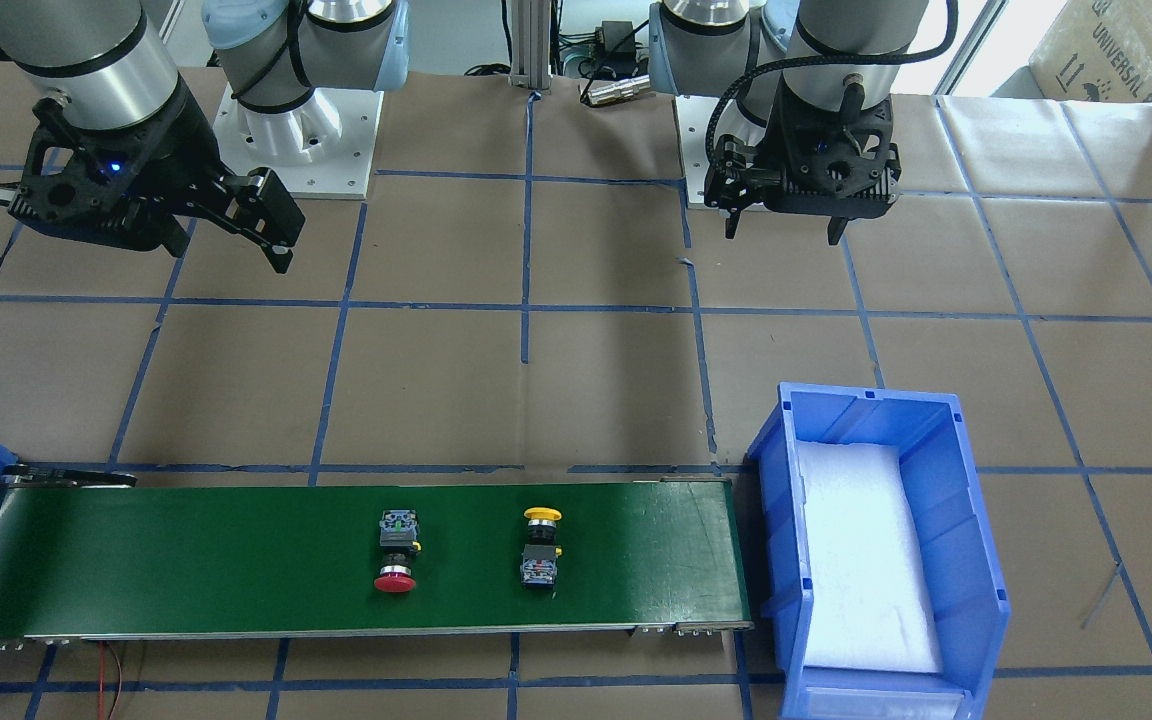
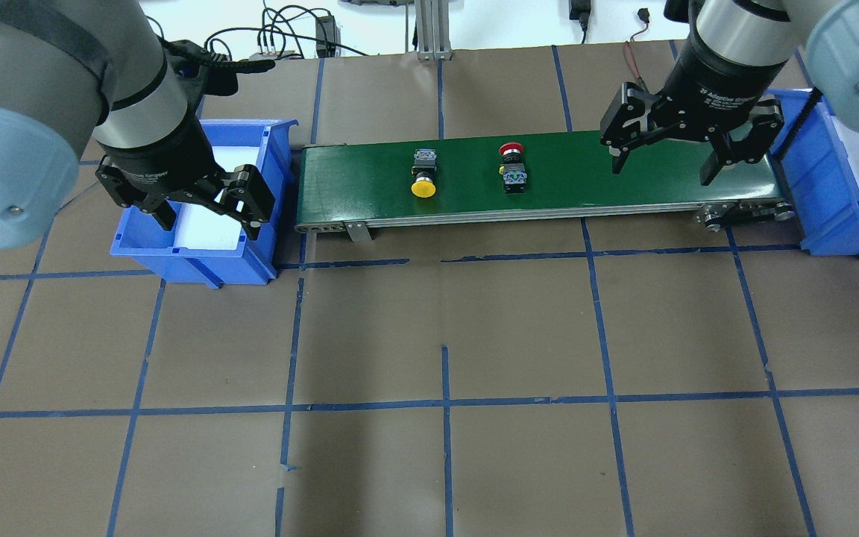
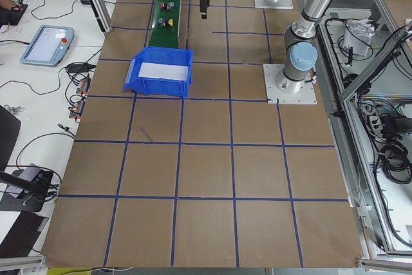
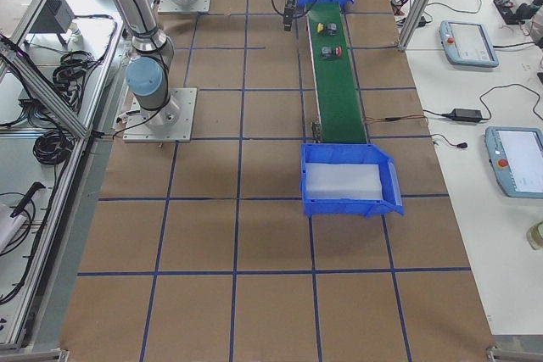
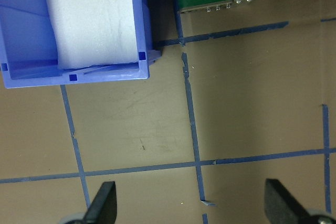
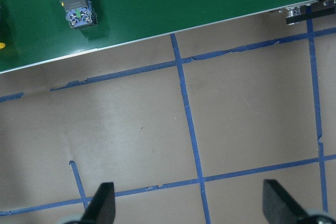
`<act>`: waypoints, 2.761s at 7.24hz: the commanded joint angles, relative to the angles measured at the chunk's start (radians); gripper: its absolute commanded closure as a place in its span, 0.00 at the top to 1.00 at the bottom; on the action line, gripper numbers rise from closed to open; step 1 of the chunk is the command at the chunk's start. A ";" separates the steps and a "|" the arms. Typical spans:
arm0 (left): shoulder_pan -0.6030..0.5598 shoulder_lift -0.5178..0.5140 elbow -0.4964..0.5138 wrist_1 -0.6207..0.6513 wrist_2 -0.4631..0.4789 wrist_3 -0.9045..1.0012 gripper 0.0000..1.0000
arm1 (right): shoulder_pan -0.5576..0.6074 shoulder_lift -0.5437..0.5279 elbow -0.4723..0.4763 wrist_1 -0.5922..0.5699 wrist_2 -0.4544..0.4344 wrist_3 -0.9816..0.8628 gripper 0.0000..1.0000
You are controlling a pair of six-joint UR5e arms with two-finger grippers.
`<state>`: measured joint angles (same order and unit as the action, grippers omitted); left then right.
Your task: Transport two buttons from left to right
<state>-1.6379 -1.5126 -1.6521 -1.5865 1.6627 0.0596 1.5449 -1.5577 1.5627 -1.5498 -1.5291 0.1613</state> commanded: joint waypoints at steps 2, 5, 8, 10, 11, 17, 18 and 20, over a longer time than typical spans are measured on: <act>0.000 0.000 0.000 -0.001 0.000 0.000 1.00 | -0.019 0.076 -0.009 -0.061 -0.014 -0.052 1.00; 0.000 0.002 0.000 -0.001 0.000 0.000 1.00 | -0.022 0.184 -0.001 -0.192 -0.016 -0.074 1.00; 0.000 0.005 -0.002 -0.001 0.005 0.000 1.00 | -0.054 0.349 0.000 -0.361 -0.013 -0.091 1.00; 0.000 0.005 -0.002 -0.001 0.005 0.000 1.00 | -0.043 0.389 -0.004 -0.386 0.001 -0.097 1.00; 0.000 0.005 -0.002 -0.001 0.005 0.000 1.00 | -0.043 0.405 0.008 -0.397 0.006 -0.098 1.00; 0.000 0.005 -0.002 -0.003 0.005 -0.001 1.00 | -0.049 0.444 0.013 -0.424 0.087 -0.094 1.00; 0.000 0.005 -0.002 -0.004 0.005 0.000 1.00 | -0.048 0.444 0.014 -0.424 0.086 -0.091 1.00; 0.001 0.005 -0.002 -0.003 0.005 0.000 1.00 | -0.048 0.444 0.013 -0.424 0.089 -0.089 1.00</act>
<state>-1.6381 -1.5079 -1.6536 -1.5902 1.6674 0.0591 1.4968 -1.1138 1.5758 -1.9742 -1.4422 0.0717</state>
